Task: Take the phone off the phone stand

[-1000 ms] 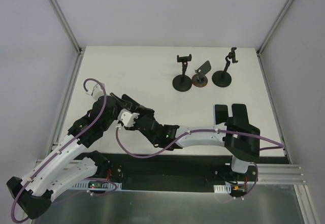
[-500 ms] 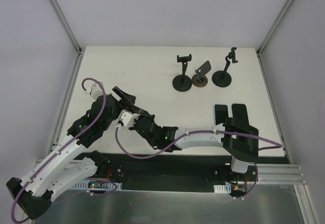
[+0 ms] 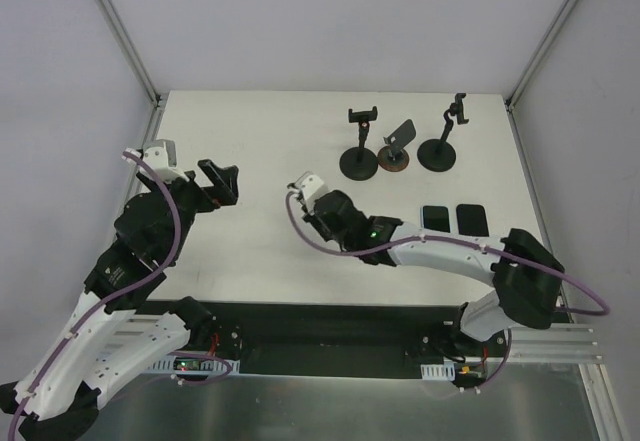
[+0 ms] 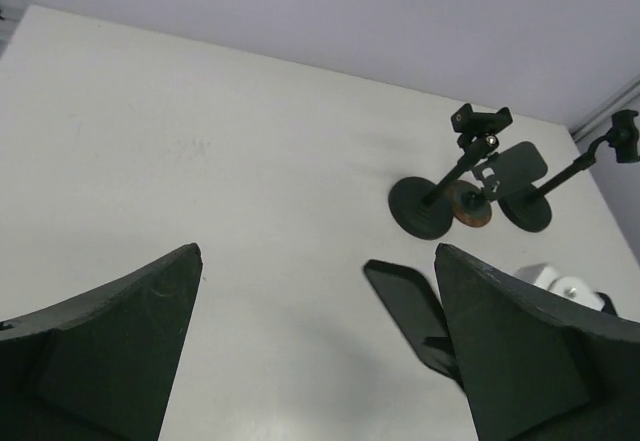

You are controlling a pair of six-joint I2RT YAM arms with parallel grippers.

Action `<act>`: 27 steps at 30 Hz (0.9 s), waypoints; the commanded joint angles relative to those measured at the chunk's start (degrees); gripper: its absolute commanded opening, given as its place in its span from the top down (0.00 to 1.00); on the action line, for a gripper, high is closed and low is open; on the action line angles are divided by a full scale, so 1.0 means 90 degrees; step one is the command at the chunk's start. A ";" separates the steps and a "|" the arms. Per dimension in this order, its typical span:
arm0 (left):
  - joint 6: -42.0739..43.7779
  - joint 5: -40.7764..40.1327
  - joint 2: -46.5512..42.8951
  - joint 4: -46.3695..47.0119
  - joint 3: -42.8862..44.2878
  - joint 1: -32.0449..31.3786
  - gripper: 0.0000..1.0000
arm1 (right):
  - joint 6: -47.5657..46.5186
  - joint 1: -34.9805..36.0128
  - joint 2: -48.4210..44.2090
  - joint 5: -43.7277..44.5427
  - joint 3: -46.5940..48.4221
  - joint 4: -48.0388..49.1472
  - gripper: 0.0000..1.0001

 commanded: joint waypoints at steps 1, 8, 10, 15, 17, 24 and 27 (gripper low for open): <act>0.1828 -0.0188 0.0060 0.0124 0.0088 -0.0030 0.01 | 0.1828 -0.1042 -0.1162 -0.1619 -0.0585 -0.0419 0.99; 0.2268 -0.0315 0.0080 0.0241 -0.0615 -0.0030 0.01 | 0.3479 -0.2831 -0.2130 -0.3767 -0.1816 -0.0712 0.99; 0.2336 -0.0364 0.0041 0.0348 -0.0830 -0.0030 0.01 | 0.3812 -0.3376 -0.2316 -0.4071 -0.2166 -0.0702 0.99; 0.2668 -0.0657 -0.0047 0.0466 -0.1006 -0.0030 0.01 | 0.4212 -0.4548 -0.2336 -0.5077 -0.2666 -0.0557 0.99; 0.2708 -0.0686 -0.0077 0.0534 -0.1055 -0.0030 0.01 | 0.4330 -0.4843 -0.2278 -0.5457 -0.2890 -0.0477 0.99; 0.2776 -0.0687 0.0001 0.0564 -0.1104 0.0019 0.01 | 0.4438 -0.5810 -0.2073 -0.6065 -0.3330 0.0020 0.99; 0.2766 -0.0599 0.0011 0.0583 -0.1114 0.0048 0.01 | 0.4331 -0.6074 -0.1878 -0.6260 -0.3409 0.0089 0.99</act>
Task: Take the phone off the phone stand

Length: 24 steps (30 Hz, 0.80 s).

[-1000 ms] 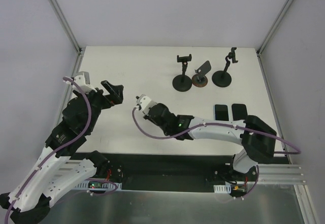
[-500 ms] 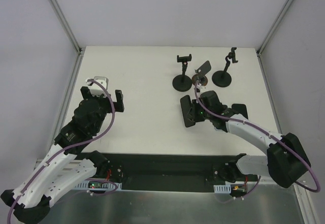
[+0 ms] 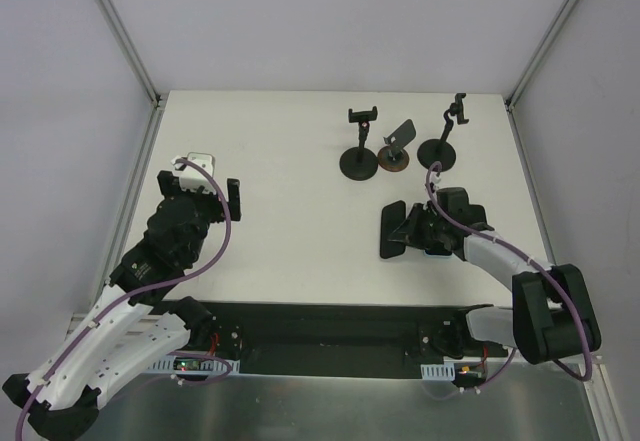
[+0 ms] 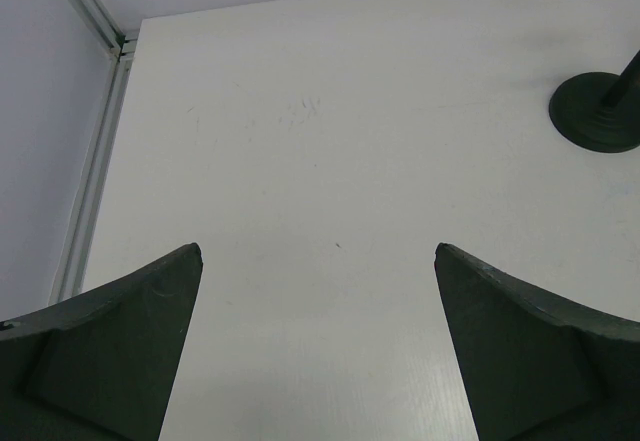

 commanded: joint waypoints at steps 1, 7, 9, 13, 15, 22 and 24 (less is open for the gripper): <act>0.0129 -0.0072 0.0031 0.0241 -0.0051 0.0044 0.01 | 0.0054 -0.0373 0.0218 -0.0709 -0.0021 0.0606 0.99; 0.0109 -0.0013 0.0031 0.0241 -0.0080 0.0102 0.01 | -0.0210 -0.0666 0.0404 -0.0524 -0.0129 0.0548 0.97; 0.0109 0.0016 0.0050 0.0250 -0.0080 0.0122 0.01 | -0.0365 -0.0705 0.0463 -0.0436 -0.0070 0.0382 0.92; 0.0109 0.0065 0.0070 0.0250 -0.0070 0.0170 0.01 | -0.0678 -0.0715 0.0376 0.0003 0.0076 -0.0085 0.76; 0.0109 0.0085 0.0060 0.0250 -0.0070 0.0170 0.01 | -0.0747 -0.0715 0.0230 0.0257 0.0115 -0.0253 0.59; 0.0070 0.0241 0.0060 0.0260 -0.0060 0.0249 0.01 | -0.0923 -0.0686 -0.0025 0.0560 0.0174 -0.0497 0.24; 0.0051 0.0260 0.0041 0.0250 -0.0070 0.0278 0.01 | -0.1020 -0.0589 -0.0083 0.0707 0.0271 -0.0633 0.19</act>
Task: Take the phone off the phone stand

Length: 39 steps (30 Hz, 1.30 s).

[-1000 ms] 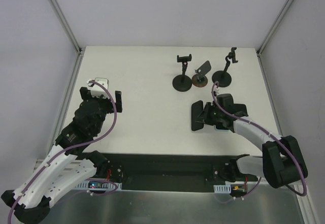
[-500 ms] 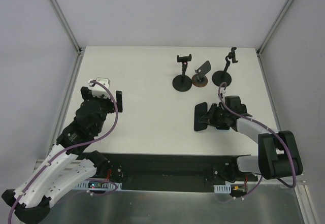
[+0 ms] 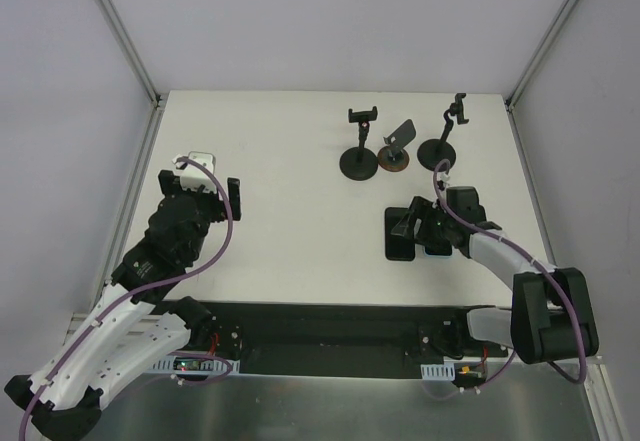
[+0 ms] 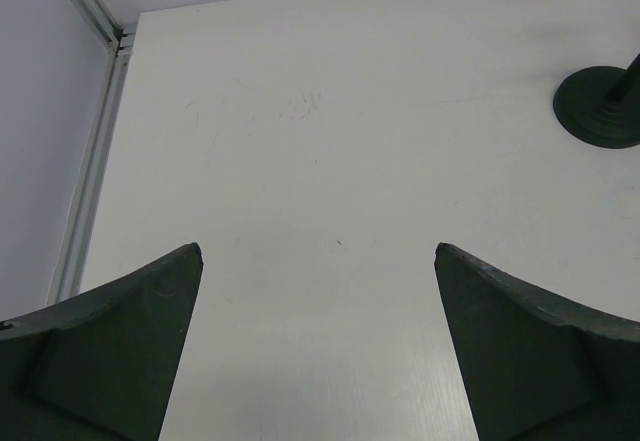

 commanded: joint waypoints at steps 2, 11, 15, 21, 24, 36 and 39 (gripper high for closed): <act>0.0041 0.0149 -0.0040 0.0216 -0.0004 0.0110 0.01 | -0.0443 0.0230 -0.0191 0.0794 0.0364 -0.0653 0.13; -0.0017 0.0246 -0.0089 0.0216 -0.0005 0.0188 0.01 | -0.0951 0.1441 -0.0436 0.2903 0.1134 -0.1522 0.07; -0.0037 0.0286 -0.0147 0.0216 -0.0004 0.0218 0.01 | -0.0981 0.1948 0.0052 0.3393 0.1448 -0.1709 0.06; -0.0057 0.0315 -0.0206 0.0216 -0.0014 0.0257 0.01 | -0.0873 0.2252 0.0677 0.3823 0.1877 -0.1885 0.00; -0.0057 0.0335 -0.0206 0.0216 -0.0005 0.0267 0.01 | -0.0844 0.2291 0.0980 0.3843 0.2014 -0.1953 0.03; -0.0096 0.0461 -0.0245 0.0226 -0.0014 0.0345 0.01 | -0.0746 0.2409 0.1772 0.3921 0.2220 -0.1905 0.05; -0.0106 0.0481 -0.0245 0.0216 -0.0014 0.0355 0.01 | -0.0776 0.2409 0.1889 0.3951 0.2249 -0.1866 0.15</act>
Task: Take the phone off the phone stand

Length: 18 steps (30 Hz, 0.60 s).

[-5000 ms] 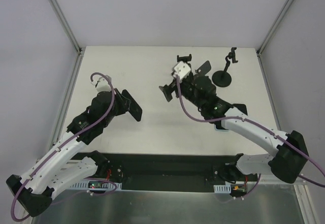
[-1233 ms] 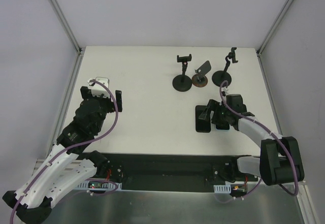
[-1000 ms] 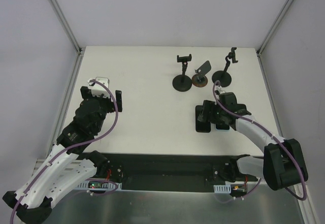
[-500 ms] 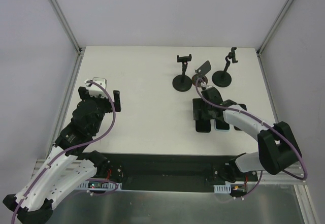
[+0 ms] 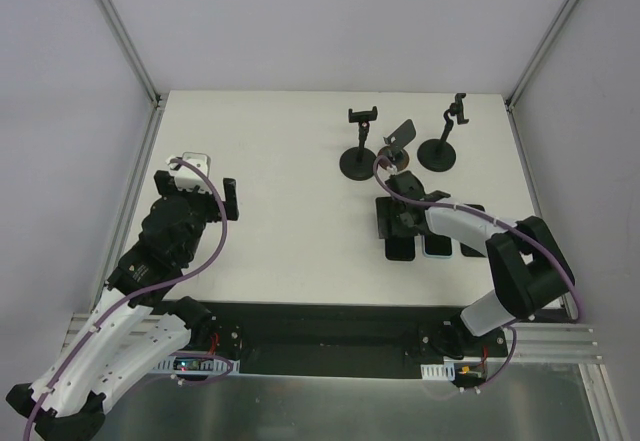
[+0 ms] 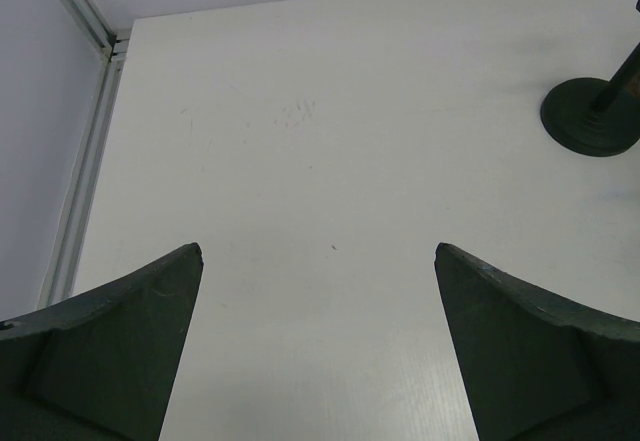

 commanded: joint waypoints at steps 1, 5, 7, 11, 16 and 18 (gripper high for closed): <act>-0.0069 0.0080 -0.0080 0.0226 -0.0009 0.0119 0.01 | 0.0031 0.0019 0.0179 0.0230 0.0251 -0.0047 0.18; -0.0069 0.0110 -0.0060 0.0216 -0.0029 0.0129 0.01 | 0.0001 0.0019 0.0297 0.0211 0.0290 0.0032 0.29; -0.0079 0.0129 -0.0060 0.0216 -0.0019 0.0139 0.01 | -0.0038 0.0000 0.0346 0.0240 0.0348 0.0032 0.35; -0.0079 0.0129 -0.0050 0.0216 -0.0019 0.0158 0.01 | -0.0106 -0.0108 0.0434 0.0240 0.0426 0.0061 0.38; -0.0079 0.0129 -0.0060 0.0216 -0.0019 0.0197 0.01 | -0.0126 -0.0254 0.0453 0.0230 0.0437 0.0042 0.39; -0.0079 0.0139 -0.0050 0.0216 -0.0019 0.0207 0.01 | -0.0116 -0.0323 0.0414 0.0221 0.0388 0.0032 0.39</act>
